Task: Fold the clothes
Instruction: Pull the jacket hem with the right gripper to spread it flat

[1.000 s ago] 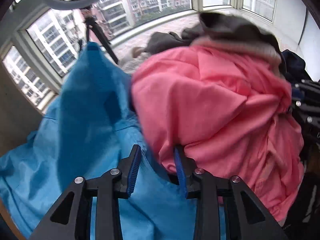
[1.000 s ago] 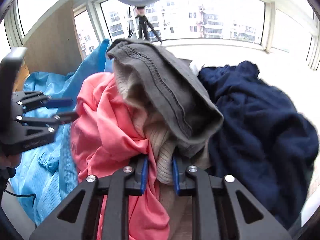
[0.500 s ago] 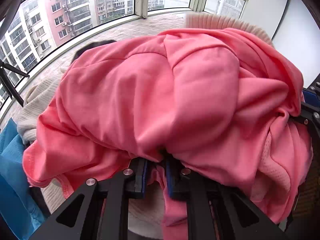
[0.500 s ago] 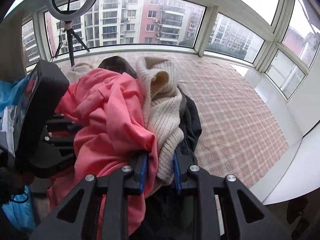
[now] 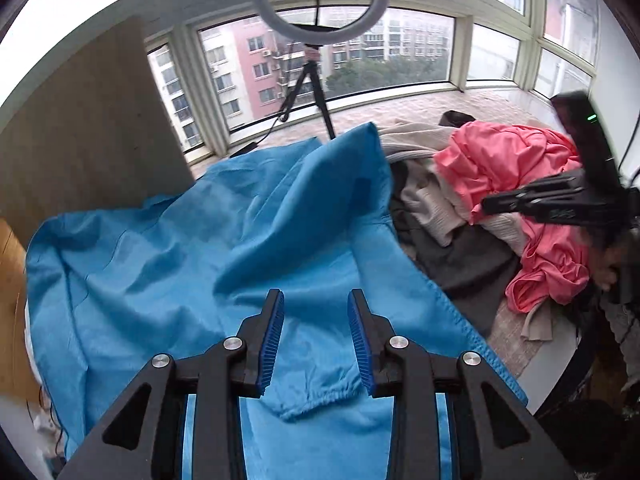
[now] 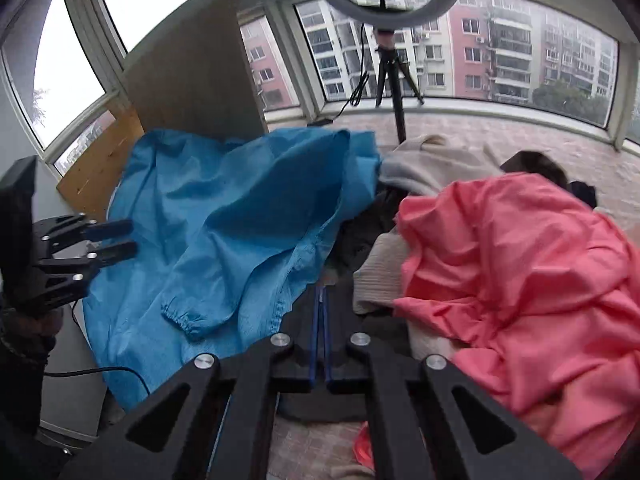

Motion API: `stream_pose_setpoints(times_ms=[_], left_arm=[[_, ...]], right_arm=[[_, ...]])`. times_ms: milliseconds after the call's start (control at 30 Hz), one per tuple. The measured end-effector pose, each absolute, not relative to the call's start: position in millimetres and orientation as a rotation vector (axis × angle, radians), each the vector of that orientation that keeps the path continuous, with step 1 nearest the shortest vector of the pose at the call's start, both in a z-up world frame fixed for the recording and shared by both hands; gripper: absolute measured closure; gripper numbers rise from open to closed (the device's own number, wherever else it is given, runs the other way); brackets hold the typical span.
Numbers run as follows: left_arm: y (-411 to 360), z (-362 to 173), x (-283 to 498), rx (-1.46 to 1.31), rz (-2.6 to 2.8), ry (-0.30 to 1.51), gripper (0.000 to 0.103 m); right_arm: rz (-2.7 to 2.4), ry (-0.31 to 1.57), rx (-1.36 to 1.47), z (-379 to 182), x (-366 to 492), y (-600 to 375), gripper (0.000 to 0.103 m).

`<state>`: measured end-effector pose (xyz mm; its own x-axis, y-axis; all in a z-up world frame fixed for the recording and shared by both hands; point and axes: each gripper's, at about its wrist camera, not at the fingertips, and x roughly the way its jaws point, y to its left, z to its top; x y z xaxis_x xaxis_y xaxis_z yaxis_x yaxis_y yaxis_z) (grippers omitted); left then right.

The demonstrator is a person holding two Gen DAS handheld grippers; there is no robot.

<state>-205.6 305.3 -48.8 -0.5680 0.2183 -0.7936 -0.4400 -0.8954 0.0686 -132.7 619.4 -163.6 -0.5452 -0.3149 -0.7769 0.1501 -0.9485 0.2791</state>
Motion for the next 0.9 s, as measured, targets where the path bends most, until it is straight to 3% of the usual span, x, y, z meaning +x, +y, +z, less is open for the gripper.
stream_pose_setpoints(times_ms=[267,400,567,700,767,833,900], left_arm=[[261.2,-69.5,-158.6,-1.331,2.536,0.264,0.068],[270.8,-75.7,-140.7,-1.336,2.466,0.271,0.066],[295.6,-86.3,-118.5,-1.322,2.347,0.303,0.061],[288.1,-97.0,-100.1,-1.362,2.305,0.344,0.061],[259.7,-100.7,-89.6,-1.416,2.337,0.326,0.061],[223.7,-104.0,-78.8,-1.48,2.384,0.296,0.06],[177.0,-109.8,-65.5,-1.554,2.462,0.272,0.058]], right_arm=[[-2.401,-0.349,1.643,-279.7,-223.4,586.4,0.103],[-2.534,-0.185,1.718,-274.2,-215.8,606.3,0.103],[-2.756,-0.149,1.697,-250.7,-193.7,667.1,0.103],[-2.721,-0.131,1.654,-231.7,-165.4,662.4,0.103],[-2.66,-0.117,1.582,-221.8,-130.7,646.2,0.09],[-2.556,-0.136,1.495,-215.5,-86.4,627.3,0.058],[-2.452,-0.156,1.415,-210.1,-42.5,608.3,0.044]])
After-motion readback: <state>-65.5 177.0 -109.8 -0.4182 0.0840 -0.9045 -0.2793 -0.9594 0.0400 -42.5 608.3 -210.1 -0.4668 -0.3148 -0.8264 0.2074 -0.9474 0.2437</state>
